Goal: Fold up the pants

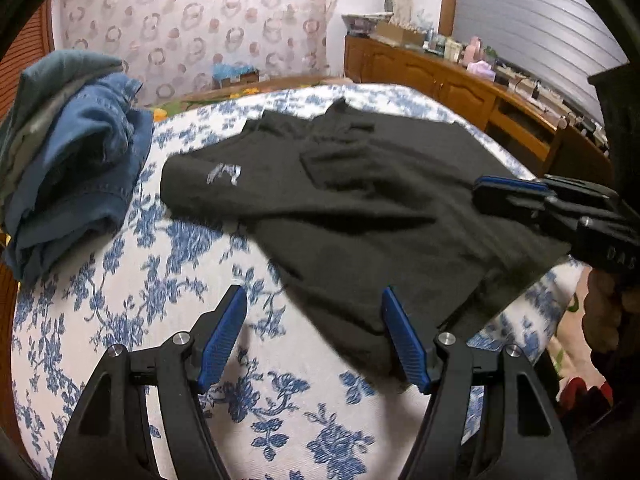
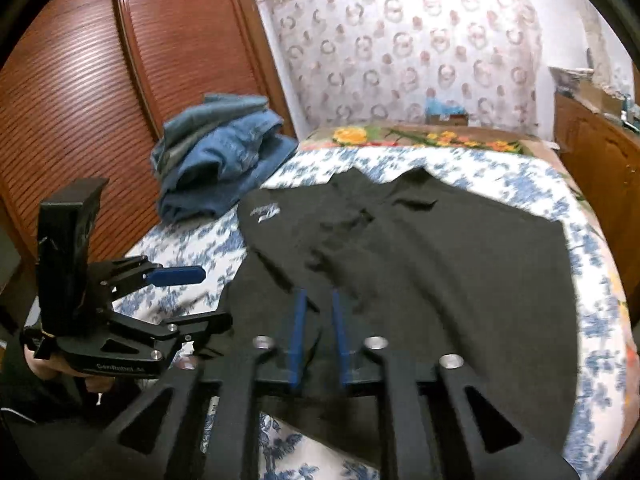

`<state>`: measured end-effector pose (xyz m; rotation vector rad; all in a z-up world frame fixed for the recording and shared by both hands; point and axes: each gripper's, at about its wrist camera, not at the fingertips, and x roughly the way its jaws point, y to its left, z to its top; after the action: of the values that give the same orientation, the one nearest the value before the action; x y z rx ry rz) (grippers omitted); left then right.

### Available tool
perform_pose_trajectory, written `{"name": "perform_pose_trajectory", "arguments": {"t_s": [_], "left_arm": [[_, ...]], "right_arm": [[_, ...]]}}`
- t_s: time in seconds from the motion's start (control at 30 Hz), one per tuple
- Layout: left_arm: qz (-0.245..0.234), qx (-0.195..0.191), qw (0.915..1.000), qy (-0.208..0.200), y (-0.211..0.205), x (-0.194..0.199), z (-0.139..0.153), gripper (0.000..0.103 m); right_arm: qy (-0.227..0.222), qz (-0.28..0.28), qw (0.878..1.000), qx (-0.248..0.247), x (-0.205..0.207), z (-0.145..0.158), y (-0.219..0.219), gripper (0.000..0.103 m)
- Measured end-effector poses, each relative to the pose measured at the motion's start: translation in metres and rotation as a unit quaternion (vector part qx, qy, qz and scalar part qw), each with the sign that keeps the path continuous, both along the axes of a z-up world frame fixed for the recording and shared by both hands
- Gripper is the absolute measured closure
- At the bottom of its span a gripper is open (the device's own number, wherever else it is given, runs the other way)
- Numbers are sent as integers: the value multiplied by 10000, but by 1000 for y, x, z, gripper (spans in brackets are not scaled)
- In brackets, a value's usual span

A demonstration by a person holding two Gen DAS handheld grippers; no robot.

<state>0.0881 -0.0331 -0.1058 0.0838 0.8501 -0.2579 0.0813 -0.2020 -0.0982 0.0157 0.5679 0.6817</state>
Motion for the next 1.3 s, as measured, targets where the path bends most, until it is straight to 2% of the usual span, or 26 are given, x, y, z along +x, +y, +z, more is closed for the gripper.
{"name": "perform_pose_trajectory", "arguments": {"t_s": [0.17,0.4,0.43,0.47,0.57,0.67,0.9,1.3], "left_arm": [[113,20,9998,141,8,-1,-11,32],[92,3,9999,56,10,-6,-13,32],[93,-12,9999,68,11,-5,-13,32],[97,-10,9999,70,10,-6,-13,32],[126,-100,9999,23,11,-7,-8,32],[111,-172,9997,-127,11,-10,3,32],[-90,-219,9990,-370,-5,-5,26,32],[-524,-318,9975,-347,-42,11,36,32]], "right_arm": [[291,100,9993,-224,14,-14,20,78],[370,175,9985,-375,26,-14,31,78],[354,222,9984,-374,25,-14,32,83],[302,282,9986,-344,24,-14,31,96],[21,359,9988,-324,15,-8,32,100],[-310,261,9990,-188,6,6,23,101],[-723,-76,9973,-94,-13,34,-19,101],[-852,-691,9939,-132,-62,48,-79,101]]}}
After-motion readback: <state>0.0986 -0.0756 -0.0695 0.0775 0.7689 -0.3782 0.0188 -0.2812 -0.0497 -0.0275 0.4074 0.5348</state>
